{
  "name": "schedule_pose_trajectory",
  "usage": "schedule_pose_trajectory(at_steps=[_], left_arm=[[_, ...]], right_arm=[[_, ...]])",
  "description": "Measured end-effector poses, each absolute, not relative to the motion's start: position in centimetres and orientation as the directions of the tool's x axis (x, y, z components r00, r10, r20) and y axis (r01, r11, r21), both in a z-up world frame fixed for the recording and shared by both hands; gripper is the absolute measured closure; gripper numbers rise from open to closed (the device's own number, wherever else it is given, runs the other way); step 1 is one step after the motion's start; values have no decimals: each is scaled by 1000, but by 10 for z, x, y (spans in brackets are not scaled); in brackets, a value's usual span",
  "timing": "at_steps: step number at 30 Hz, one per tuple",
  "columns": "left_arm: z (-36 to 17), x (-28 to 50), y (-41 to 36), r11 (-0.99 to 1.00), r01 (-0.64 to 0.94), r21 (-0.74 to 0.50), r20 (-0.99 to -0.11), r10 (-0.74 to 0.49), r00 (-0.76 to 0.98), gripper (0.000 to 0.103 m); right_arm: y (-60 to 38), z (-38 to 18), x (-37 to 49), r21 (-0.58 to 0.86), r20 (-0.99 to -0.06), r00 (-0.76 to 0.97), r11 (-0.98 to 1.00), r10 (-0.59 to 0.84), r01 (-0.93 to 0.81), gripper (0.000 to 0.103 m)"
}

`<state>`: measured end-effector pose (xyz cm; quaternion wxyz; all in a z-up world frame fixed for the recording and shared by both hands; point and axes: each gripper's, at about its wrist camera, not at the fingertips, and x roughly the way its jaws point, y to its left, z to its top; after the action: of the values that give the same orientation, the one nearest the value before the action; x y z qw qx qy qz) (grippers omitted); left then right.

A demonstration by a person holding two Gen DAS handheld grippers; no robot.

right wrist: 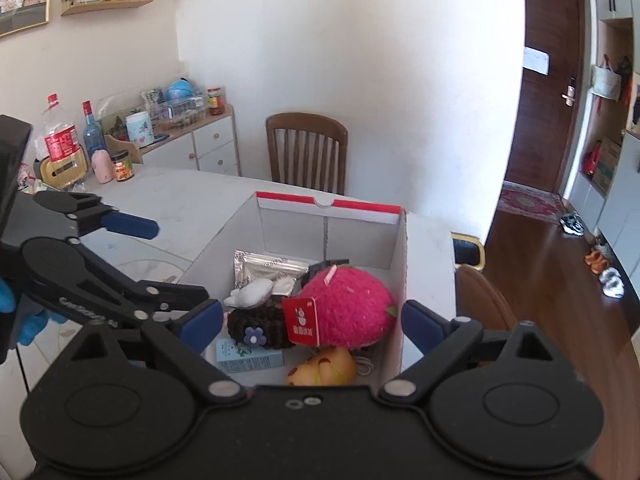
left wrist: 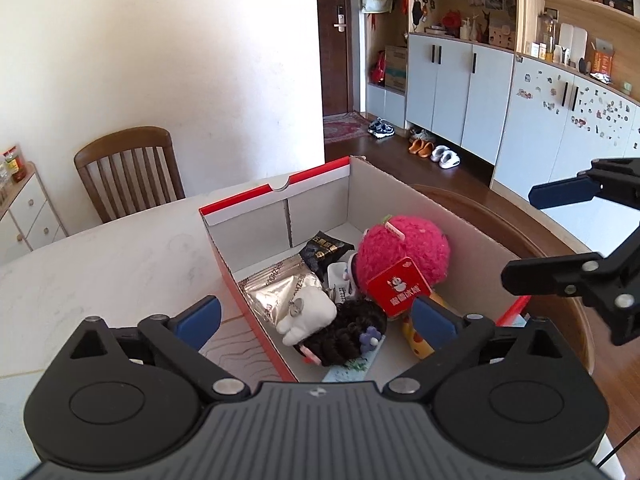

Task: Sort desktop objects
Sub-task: 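Open both tools to release the items and withdraw from the box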

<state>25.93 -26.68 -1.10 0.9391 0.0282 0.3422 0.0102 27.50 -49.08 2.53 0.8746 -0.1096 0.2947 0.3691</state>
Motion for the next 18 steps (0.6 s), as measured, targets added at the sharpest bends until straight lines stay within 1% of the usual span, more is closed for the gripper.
schedule_pose_trajectory(at_steps=[7,18], left_arm=[[-8,237,-269,999,-26,20,-655,33,755,1],[-26,212,-264,996,-83,-41,-708,30,706,1]], right_arm=[[-491,24,261,58,-627,548,735,553,-675,0],[-488,14,242,102,-670,528,770,521,-630,0]])
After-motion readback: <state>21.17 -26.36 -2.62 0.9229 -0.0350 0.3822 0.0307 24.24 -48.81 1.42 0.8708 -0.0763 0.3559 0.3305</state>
